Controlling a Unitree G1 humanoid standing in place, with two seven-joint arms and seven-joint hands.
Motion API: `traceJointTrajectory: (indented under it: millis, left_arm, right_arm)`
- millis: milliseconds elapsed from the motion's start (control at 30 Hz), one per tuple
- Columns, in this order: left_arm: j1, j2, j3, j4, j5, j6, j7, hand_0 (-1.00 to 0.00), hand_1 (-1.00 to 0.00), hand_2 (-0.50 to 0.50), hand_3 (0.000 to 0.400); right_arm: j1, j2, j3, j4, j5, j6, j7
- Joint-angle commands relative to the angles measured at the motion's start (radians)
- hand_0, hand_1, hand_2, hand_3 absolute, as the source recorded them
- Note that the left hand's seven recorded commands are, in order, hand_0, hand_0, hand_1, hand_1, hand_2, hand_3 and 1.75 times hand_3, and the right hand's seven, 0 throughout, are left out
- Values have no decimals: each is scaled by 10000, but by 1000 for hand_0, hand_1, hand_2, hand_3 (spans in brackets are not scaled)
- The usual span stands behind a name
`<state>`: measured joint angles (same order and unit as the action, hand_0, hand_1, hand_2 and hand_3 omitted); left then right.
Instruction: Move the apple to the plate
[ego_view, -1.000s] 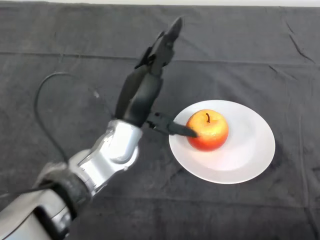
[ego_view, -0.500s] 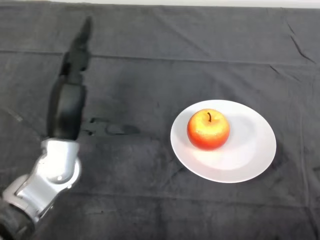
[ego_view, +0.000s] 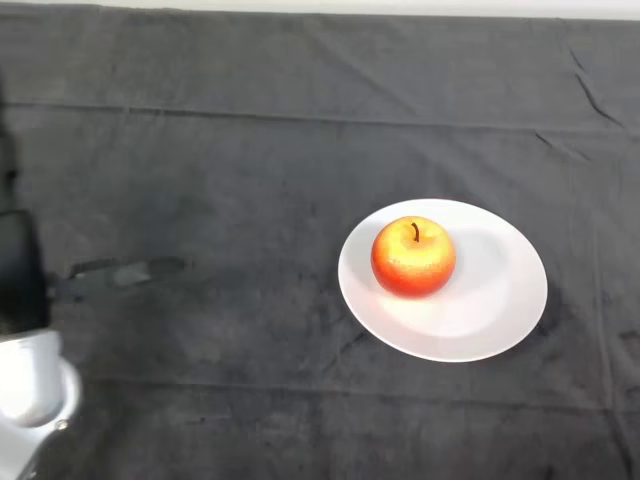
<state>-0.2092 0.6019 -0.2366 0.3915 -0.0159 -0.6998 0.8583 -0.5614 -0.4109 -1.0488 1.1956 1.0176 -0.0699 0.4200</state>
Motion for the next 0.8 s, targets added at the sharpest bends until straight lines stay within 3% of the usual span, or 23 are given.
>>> traceJointTrajectory:
  millis: [33, 467, 800]
  left_arm:
    - [246, 374, 419, 87, 31, -279, 200, 0, 0, 0, 0]
    - [195, -266, 1831, 1037, 195, -615, 557, 0, 0, 0, 0]
    - [119, -290, 2618, 1780, 196, -1158, 271, 0, 0, 0, 0]
  right_arm:
    - [75, -145, -127, -168, 103, -50, 12]
    - [79, -140, -125, -182, 105, -45, 1]
    - [79, -140, -125, -185, 107, -44, -2]
